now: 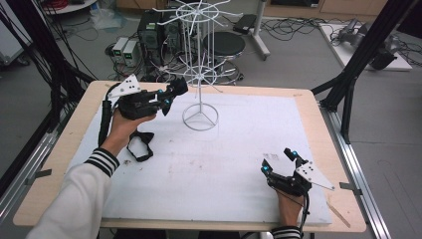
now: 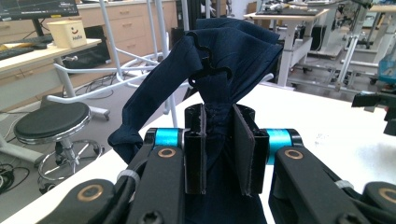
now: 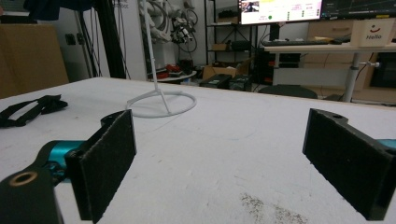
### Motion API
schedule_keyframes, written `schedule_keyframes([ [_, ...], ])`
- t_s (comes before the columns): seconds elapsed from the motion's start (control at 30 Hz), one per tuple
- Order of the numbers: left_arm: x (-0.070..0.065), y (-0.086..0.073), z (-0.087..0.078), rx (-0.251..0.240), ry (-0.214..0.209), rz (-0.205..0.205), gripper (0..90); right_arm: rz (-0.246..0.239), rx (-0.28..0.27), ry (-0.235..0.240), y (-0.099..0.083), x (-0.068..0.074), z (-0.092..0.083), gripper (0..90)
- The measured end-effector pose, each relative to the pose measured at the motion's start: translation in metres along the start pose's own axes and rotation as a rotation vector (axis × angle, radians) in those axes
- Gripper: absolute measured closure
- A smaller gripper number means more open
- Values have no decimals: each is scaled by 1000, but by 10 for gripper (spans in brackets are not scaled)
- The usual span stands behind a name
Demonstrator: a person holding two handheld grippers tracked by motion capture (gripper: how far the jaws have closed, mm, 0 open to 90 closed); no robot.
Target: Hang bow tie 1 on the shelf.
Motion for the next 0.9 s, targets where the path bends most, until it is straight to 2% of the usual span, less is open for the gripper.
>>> schedule_keyframes([
  [0.3, -4, -5, 6, 20, 1, 8, 750, 1, 0, 0, 0, 0, 0, 90],
  [0.43, -5, -8, 10, 45, 6, 18, 750, 0, -1, 1, 0, 0, 0, 90],
  [0.53, -6, -9, 13, 39, 7, 12, 749, 7, 2, 1, 0, 0, 0, 90],
  [0.9, -7, -19, 19, 79, 17, 16, 748, 5, 0, -1, 0, 0, 0, 90],
])
Point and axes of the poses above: each handheld gripper's, and its own axes: z roughly forward along the jaws, y roughly out of its top, x roughly to its left, the point moved 1 cm from there along z, roughly forward along the jaws, and after that the axes turned 10 degrees about y, right-handed, at the moved point
